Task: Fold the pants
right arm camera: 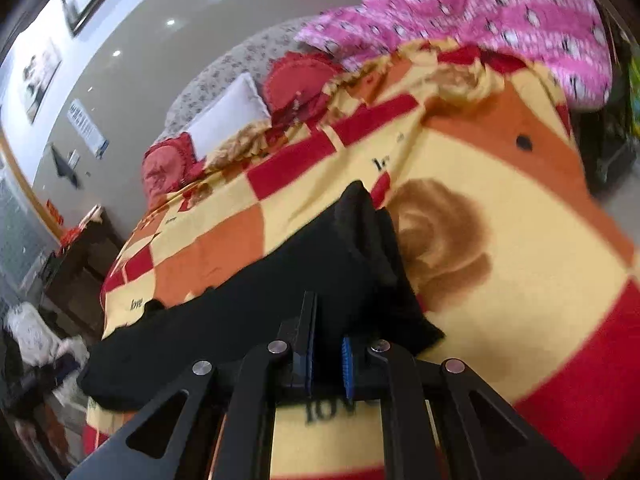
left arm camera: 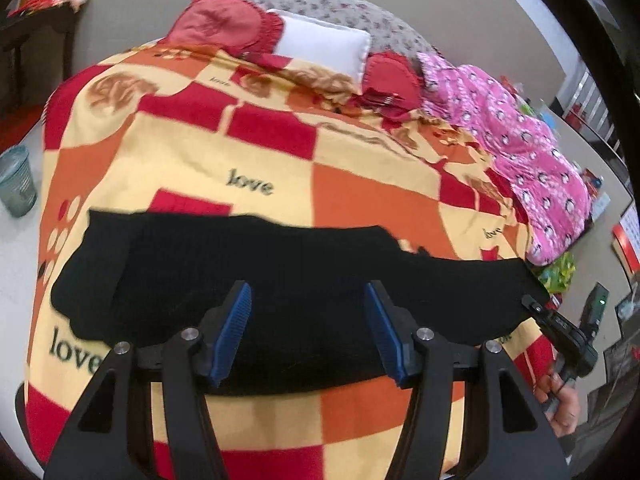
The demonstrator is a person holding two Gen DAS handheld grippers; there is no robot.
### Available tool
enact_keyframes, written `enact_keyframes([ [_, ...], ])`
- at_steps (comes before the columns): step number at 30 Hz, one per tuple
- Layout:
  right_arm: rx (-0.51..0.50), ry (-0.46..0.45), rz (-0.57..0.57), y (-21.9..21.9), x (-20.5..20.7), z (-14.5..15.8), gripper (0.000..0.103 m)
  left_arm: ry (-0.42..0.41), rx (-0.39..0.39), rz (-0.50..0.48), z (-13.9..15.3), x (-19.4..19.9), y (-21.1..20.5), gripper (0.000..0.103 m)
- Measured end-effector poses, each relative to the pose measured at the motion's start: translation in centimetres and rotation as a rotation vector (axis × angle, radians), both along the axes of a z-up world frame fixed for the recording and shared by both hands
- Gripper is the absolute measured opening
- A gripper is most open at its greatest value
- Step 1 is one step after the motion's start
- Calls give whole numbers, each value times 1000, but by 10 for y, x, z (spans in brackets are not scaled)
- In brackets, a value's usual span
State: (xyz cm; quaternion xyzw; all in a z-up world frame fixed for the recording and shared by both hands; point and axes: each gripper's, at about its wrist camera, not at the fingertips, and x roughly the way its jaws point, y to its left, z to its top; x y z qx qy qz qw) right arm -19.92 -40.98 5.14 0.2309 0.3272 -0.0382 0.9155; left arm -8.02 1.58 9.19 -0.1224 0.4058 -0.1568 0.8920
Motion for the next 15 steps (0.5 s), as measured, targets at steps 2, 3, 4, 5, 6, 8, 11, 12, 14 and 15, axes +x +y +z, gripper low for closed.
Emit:
enact_keyframes([
  [2, -59, 21, -34, 0, -6, 2, 8, -5, 13, -33, 5, 2, -12, 57],
  [3, -59, 37, -49, -3, -5, -3, 11, -5, 8, -51, 6, 2, -19, 57],
  [4, -40, 53, -60, -7, -4, -9, 14, -4, 1, -66, 6, 1, -23, 57],
  [5, -10, 70, -83, -13, -1, -17, 14, -3, -5, -81, 5, 0, -28, 57],
  [6, 18, 89, -98, -17, 2, -26, 14, -2, -11, -94, 5, -3, -31, 57],
  [8, 23, 96, -100, -17, 0, -29, 14, 8, -23, -107, 1, -8, -37, 57],
  [11, -23, 86, -110, -15, -13, -19, 34, 20, -33, -130, -5, -10, -41, 59],
  [12, -26, 73, -124, -16, -18, -15, 44, 21, -25, -125, -7, -9, -42, 60],
  [14, -6, 21, -153, -17, -33, -5, 57, 43, -15, -110, -14, -7, -42, 60],
  [15, -1, 1, -151, -16, -38, -1, 61, 69, -17, -109, -19, -5, -42, 61],
])
